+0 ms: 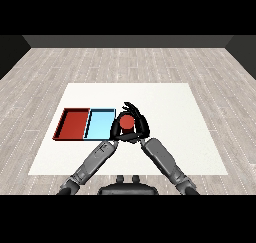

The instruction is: Pick the red can and put it in the red box

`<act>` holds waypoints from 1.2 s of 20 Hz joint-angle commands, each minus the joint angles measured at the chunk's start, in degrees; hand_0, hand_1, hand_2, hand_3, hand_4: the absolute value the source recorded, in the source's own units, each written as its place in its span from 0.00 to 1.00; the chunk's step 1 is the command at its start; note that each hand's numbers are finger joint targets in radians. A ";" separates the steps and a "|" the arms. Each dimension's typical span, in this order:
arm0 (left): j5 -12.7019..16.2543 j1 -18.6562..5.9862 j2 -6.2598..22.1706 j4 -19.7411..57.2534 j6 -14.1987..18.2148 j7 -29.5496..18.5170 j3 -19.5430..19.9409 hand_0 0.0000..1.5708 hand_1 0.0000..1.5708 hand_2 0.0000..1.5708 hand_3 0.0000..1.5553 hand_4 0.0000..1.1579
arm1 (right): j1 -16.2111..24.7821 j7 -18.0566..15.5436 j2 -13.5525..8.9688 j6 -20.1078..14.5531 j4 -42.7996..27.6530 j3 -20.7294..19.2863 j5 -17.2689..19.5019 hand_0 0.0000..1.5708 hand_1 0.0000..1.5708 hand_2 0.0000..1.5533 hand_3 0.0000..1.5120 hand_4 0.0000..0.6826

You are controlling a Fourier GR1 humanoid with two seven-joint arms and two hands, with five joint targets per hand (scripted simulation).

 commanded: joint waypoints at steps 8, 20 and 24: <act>0.77 6.53 -0.81 4.01 -6.71 -4.40 3.20 1.00 1.00 1.00 0.96 0.98 | 1.00 3.57 -2.76 -1.15 -11.45 -7.14 3.63 0.00 0.00 0.00 0.00 0.00; -2.37 6.78 5.91 -3.46 -8.84 2.17 9.73 1.00 1.00 1.00 0.95 0.98 | 13.63 3.79 -10.92 5.42 -23.01 -19.91 -0.89 0.00 0.00 0.00 0.00 0.00; -5.42 6.51 9.97 -8.63 -7.80 6.76 11.58 1.00 1.00 1.00 0.94 0.96 | 16.67 2.61 -10.86 6.47 -21.19 -23.04 -2.37 0.00 0.00 0.00 0.00 0.00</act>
